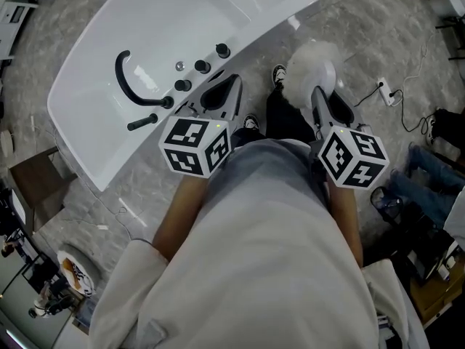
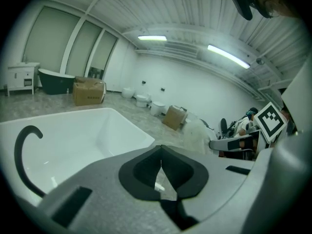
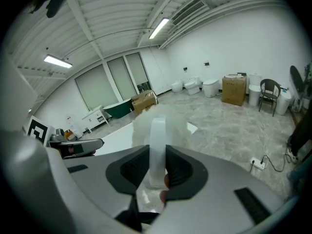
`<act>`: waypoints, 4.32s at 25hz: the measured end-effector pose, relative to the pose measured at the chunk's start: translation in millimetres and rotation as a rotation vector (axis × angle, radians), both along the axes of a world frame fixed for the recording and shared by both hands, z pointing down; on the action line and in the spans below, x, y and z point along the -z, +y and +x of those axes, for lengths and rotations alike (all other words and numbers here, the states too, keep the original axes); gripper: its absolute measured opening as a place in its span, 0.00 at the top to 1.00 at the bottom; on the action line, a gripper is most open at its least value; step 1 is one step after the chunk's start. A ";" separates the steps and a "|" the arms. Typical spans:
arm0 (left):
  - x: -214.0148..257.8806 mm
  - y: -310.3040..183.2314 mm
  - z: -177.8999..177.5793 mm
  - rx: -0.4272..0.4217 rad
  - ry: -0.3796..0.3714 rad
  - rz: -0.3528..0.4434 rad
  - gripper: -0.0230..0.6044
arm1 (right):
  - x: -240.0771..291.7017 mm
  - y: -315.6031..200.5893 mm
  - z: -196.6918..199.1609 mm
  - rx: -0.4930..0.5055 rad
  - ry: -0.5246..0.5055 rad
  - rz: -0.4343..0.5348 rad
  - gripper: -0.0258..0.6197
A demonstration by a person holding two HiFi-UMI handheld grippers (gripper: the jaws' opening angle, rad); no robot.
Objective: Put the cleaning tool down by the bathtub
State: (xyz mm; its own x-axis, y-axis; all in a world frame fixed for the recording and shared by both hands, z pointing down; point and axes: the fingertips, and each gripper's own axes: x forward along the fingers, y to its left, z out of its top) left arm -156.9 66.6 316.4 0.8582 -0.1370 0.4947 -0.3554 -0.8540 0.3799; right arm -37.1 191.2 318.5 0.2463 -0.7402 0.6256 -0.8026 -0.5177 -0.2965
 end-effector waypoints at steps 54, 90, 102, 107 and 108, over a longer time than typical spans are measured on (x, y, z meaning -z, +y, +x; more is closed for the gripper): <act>-36.0 -112.0 137.7 0.611 -0.086 -0.082 0.96 | -63.1 -230.1 192.6 0.662 -0.126 -0.054 0.83; -43.4 -122.6 93.2 0.725 -0.057 -0.179 0.96 | -114.0 -249.1 145.8 0.844 -0.174 -0.222 0.83; -51.0 -118.2 94.2 0.712 -0.068 -0.200 0.96 | -137.6 -244.9 148.1 0.871 -0.154 -0.281 0.83; -52.1 -116.0 97.5 0.715 -0.068 -0.199 0.96 | -149.0 -242.0 154.1 0.892 -0.135 -0.307 0.83; -52.5 -115.8 97.8 0.717 -0.069 -0.199 0.96 | -151.5 -242.0 154.7 0.897 -0.132 -0.312 0.83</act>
State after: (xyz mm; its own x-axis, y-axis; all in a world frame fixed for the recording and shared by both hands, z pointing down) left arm -59.1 -49.2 368.9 0.5585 -0.5531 0.6182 -0.8276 -0.3214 0.4601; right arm 117.7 -50.9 470.0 -0.4176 -0.4140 0.8088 -0.9085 0.2028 -0.3653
